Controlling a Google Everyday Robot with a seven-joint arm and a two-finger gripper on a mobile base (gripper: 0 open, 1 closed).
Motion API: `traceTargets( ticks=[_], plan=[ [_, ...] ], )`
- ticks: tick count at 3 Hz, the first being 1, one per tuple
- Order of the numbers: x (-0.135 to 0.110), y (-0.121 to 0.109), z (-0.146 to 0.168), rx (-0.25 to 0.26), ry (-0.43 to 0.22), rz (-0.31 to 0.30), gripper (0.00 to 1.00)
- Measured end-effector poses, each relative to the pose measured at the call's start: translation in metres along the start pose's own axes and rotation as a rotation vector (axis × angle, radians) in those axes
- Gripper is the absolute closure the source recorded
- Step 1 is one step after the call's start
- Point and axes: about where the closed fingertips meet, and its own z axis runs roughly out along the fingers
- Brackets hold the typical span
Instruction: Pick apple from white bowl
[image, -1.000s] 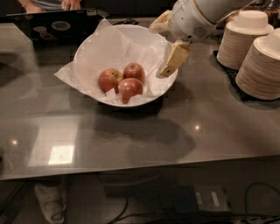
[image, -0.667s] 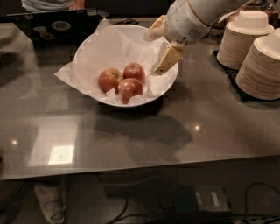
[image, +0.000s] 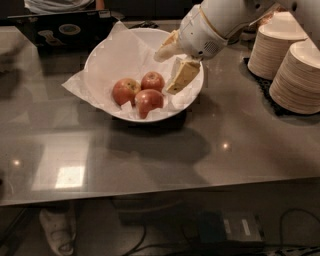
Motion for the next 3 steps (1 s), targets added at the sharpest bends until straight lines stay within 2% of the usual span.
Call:
traceTargets(
  ticks=[2,3],
  plan=[
    [-0.003,0.014,0.029,-0.090,-0.018,0.018,0.37],
    [-0.002,0.015,0.035,-0.103,-0.017,0.025,0.36]
  ],
)
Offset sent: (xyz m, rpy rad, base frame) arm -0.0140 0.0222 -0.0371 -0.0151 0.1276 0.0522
